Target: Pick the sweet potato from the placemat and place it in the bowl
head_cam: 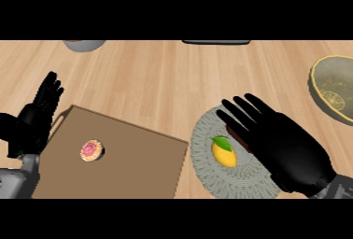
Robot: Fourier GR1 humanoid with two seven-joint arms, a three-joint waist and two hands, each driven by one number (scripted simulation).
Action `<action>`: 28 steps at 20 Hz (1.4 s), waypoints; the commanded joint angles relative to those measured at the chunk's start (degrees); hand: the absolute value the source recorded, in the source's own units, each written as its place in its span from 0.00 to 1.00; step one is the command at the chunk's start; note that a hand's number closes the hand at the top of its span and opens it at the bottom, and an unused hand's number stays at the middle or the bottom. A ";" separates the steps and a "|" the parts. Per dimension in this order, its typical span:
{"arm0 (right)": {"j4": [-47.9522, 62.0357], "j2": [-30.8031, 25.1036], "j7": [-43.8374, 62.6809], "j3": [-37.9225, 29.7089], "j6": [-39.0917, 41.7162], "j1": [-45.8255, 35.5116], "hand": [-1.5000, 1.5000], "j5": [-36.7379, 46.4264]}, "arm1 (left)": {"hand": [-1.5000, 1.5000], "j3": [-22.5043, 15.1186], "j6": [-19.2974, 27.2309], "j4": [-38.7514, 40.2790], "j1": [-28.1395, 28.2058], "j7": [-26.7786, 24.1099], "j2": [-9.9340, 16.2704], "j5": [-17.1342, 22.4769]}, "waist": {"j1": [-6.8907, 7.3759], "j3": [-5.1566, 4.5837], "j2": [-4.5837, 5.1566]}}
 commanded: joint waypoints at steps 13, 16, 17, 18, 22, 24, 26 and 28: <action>25.63 10.86 4.29 6.97 15.15 -8.99 0.00 7.71 | 0.50 2.44 -2.85 6.46 -0.05 -5.12 -3.77 -2.76 | -0.93 0.12 0.08; 24.25 11.36 5.22 8.87 16.18 -7.27 0.00 11.34 | 0.50 4.04 -2.50 2.09 -0.75 0.91 -2.79 -2.83 | -1.01 0.15 -0.08; 25.38 11.02 4.78 9.78 14.19 -6.62 0.00 12.77 | 0.50 2.43 -1.39 -4.03 1.12 3.95 -2.71 -3.84 | -0.76 0.18 -0.15; 27.77 9.62 1.10 7.43 14.58 -11.51 0.00 12.79 | 0.50 4.25 -3.01 -2.48 1.12 3.06 -2.29 -2.58 | -0.65 0.16 -0.08; 25.15 10.89 -0.94 10.37 7.57 -10.20 0.00 17.27 | 0.50 5.44 -4.16 -1.38 2.08 0.57 -2.60 -3.47 | -0.78 0.16 -0.12; 23.00 10.11 0.09 12.85 2.71 -4.07 0.00 20.73 | 0.50 5.09 -4.02 -0.64 0.94 1.78 -3.76 -4.33 | -1.21 0.16 -0.14; 31.74 11.23 -3.94 10.41 -0.57 -6.98 0.00 22.21 | 0.50 5.85 -4.81 0.73 -0.17 1.13 -4.68 -4.73 | -0.95 0.16 -0.04; 32.33 13.27 -3.28 11.00 -1.79 -3.43 0.00 23.50 | 0.50 5.50 -3.73 -1.24 1.40 1.51 -5.70 -6.39 | -1.00 0.16 -0.08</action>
